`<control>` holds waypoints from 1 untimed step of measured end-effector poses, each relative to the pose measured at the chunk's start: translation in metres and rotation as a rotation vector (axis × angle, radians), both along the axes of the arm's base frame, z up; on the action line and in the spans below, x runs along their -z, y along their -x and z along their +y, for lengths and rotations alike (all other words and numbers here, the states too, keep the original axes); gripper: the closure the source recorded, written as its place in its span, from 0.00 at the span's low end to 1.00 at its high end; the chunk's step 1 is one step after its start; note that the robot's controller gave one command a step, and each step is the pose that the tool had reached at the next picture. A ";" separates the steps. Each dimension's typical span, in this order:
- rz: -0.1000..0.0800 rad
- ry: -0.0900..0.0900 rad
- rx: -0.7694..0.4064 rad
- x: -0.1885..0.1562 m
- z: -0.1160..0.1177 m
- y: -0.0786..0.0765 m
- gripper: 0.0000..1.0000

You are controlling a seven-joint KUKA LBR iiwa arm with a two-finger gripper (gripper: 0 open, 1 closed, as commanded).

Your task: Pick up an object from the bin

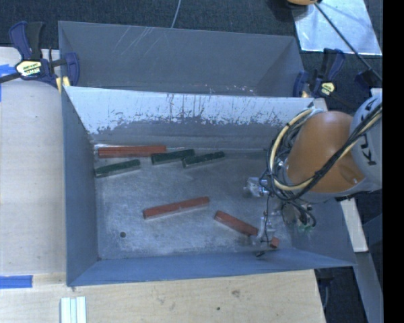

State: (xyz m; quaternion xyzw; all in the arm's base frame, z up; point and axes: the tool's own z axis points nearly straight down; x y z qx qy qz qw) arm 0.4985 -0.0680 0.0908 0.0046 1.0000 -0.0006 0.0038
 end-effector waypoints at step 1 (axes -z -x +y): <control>0.005 -0.001 0.001 0.020 0.009 0.005 1.00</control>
Offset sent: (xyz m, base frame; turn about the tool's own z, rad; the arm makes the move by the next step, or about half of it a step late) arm 0.0000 0.0000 0.0000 0.0000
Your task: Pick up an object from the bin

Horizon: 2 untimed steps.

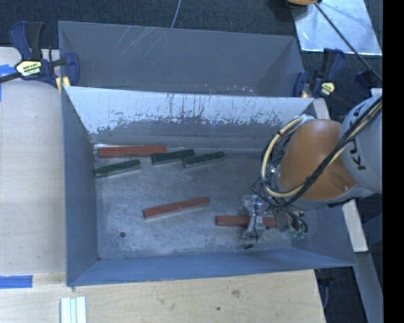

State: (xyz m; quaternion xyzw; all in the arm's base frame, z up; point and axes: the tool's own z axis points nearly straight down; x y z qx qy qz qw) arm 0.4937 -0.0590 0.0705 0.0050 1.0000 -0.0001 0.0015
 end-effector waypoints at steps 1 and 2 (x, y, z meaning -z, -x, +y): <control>0.000 0.000 0.000 0.000 0.000 0.000 0.00; 0.000 0.000 -0.001 0.000 0.000 0.000 1.00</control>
Offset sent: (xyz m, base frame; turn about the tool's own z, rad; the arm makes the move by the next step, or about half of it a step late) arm 0.0000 0.0000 0.0000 0.0000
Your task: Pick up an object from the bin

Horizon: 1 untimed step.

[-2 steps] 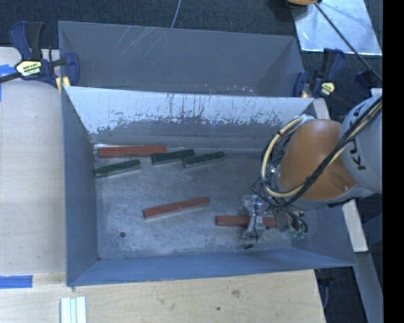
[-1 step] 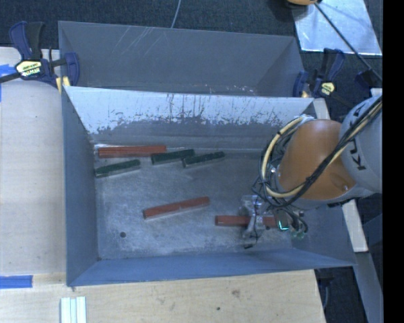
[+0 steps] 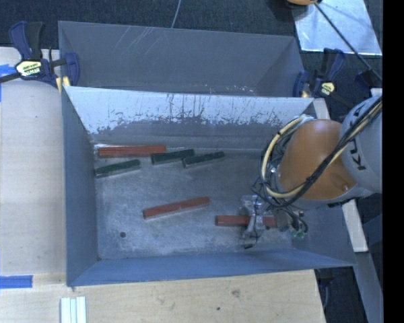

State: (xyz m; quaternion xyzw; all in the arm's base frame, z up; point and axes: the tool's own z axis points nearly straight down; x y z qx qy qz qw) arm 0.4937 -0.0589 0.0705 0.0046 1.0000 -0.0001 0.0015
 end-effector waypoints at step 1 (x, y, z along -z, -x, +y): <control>0.000 0.000 0.000 0.000 0.000 0.000 1.00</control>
Offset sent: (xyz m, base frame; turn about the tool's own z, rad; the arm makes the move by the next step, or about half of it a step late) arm 0.0029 0.0259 0.1294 -0.0400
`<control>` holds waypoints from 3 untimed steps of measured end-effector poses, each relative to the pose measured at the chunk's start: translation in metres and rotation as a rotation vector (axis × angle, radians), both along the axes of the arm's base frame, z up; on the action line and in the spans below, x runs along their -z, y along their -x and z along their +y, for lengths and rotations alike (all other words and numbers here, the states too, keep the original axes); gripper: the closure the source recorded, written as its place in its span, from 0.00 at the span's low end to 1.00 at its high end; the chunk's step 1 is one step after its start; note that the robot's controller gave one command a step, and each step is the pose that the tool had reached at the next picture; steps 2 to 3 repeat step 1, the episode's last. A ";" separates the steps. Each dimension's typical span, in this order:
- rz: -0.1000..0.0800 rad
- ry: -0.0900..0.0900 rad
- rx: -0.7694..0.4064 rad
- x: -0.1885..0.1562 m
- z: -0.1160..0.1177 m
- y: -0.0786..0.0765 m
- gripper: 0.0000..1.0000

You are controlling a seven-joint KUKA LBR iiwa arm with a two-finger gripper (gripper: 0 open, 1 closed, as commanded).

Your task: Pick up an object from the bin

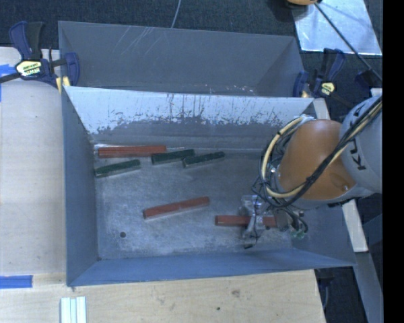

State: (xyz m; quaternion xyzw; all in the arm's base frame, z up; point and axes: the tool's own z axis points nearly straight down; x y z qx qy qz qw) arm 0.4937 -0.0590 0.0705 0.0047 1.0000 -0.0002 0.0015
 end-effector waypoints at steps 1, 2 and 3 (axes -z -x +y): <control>0.000 0.000 -0.042 -0.130 0.026 -0.004 1.00; 0.000 0.000 -0.042 -0.130 0.026 -0.004 1.00; 0.000 0.000 -0.042 -0.130 0.026 -0.004 1.00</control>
Offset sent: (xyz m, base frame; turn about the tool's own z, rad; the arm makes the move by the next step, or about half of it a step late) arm 0.0000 0.0000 0.0000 0.0000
